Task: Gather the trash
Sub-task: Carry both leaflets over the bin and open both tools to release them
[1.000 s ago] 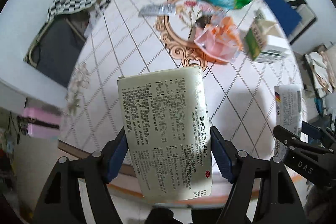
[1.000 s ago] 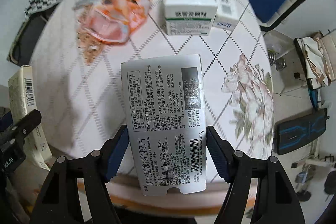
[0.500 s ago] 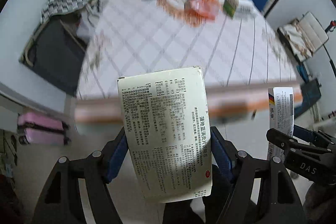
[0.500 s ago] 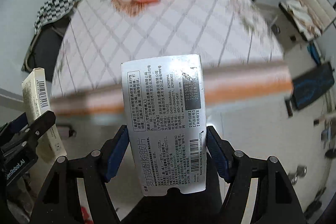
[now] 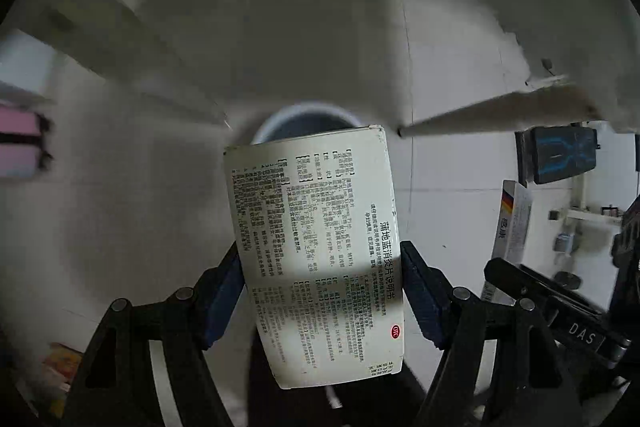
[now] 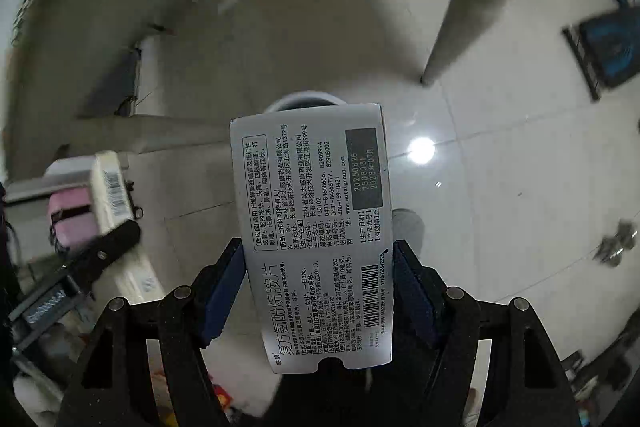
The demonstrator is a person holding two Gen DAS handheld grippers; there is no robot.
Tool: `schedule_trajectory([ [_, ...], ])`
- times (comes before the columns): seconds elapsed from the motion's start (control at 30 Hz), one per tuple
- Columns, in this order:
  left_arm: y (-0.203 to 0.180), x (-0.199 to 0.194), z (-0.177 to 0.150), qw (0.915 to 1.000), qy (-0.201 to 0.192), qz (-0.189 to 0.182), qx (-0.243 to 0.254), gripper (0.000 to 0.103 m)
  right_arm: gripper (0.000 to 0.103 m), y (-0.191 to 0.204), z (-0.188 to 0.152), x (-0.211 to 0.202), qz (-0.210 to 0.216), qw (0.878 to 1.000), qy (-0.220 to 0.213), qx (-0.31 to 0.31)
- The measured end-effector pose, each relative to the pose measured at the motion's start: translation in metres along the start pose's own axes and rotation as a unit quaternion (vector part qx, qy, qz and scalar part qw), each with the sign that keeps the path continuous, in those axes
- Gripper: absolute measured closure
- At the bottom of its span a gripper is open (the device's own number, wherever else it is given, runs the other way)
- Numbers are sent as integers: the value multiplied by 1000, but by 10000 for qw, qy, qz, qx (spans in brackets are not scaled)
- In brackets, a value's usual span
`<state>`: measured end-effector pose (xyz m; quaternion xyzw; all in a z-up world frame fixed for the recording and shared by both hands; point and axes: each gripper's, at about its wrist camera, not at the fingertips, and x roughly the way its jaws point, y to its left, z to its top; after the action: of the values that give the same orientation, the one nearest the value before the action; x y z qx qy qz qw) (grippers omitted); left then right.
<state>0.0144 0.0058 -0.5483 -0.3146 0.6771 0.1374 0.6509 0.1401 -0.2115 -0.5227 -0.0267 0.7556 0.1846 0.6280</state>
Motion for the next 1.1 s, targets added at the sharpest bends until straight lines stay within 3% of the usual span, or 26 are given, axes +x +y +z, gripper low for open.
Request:
schedule_trajectory([
  [0.13, 14, 81, 21, 9992, 242, -254, -193, 31, 28, -31, 17, 78, 129, 9991, 186, 348],
  [0.37, 31, 165, 52, 9961, 523, -611, -362, 28, 28, -49, 50, 179, 183, 9989, 278, 327],
  [0.4, 32, 165, 54, 9965, 500, -577, -352, 26, 28, -49, 56, 192, 217, 9988, 319, 306],
  [0.47, 32, 167, 57, 9975, 440, -443, -317, 5, 28, -48, 64, 211, 394, 9979, 408, 310],
  [0.5, 32, 168, 59, 9978, 421, -390, -332, 3, 28, -47, 67, 220, 493, 9973, 454, 292],
  [0.57, 36, 163, 56, 9984, 311, -274, -386, 3, 27, -44, 70, 233, 614, 9966, 503, 235],
  [0.67, 45, 149, 46, 9992, 12, 5, -394, 3, 2, -42, 72, 239, 710, 9963, 438, 185],
  [0.8, 51, 126, 31, 9966, -366, 693, -260, 3, 1, -35, 69, 233, 536, 9981, 306, 12],
  [1.1, 38, 90, 4, 9944, -211, 1015, -223, 3, 1, -20, 55, 193, -497, 9968, 58, -616],
])
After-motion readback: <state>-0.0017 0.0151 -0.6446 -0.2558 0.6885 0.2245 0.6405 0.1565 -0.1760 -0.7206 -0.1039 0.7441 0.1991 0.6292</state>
